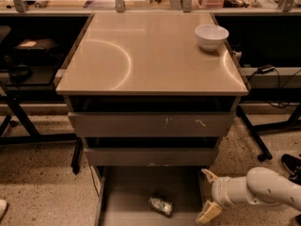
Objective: Pick 7up can from bottom drawer and place on counter
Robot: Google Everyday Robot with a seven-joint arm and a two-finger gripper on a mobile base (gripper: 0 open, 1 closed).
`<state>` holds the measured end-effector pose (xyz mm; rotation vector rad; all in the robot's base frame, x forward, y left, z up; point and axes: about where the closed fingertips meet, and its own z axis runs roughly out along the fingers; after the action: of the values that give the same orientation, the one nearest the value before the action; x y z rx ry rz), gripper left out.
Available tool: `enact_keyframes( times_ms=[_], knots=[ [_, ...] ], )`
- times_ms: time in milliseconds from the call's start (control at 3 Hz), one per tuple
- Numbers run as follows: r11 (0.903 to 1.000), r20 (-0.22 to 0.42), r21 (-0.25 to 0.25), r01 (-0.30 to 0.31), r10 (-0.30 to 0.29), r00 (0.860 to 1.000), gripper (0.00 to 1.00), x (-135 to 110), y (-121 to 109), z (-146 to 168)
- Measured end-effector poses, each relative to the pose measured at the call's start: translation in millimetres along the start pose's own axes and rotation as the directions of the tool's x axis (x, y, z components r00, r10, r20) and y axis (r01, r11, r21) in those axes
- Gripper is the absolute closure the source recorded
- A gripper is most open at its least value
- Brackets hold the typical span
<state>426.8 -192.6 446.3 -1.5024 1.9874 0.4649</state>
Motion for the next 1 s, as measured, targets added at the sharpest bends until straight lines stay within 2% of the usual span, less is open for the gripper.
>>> enact_keyframes(
  times_ms=[333,667,1000],
  knots=[
    [0.9985,0.024,0.037,0.040,-0.041,0.999,0.00,25.8,-11.3,34.6],
    [0.9921,0.091,0.084,0.093,-0.100,0.991,0.00,57.8,-18.2,86.4],
    [0.9930,0.139,0.045,0.109,-0.115,0.984,0.00,85.7,-16.2,135.2]
  ],
)
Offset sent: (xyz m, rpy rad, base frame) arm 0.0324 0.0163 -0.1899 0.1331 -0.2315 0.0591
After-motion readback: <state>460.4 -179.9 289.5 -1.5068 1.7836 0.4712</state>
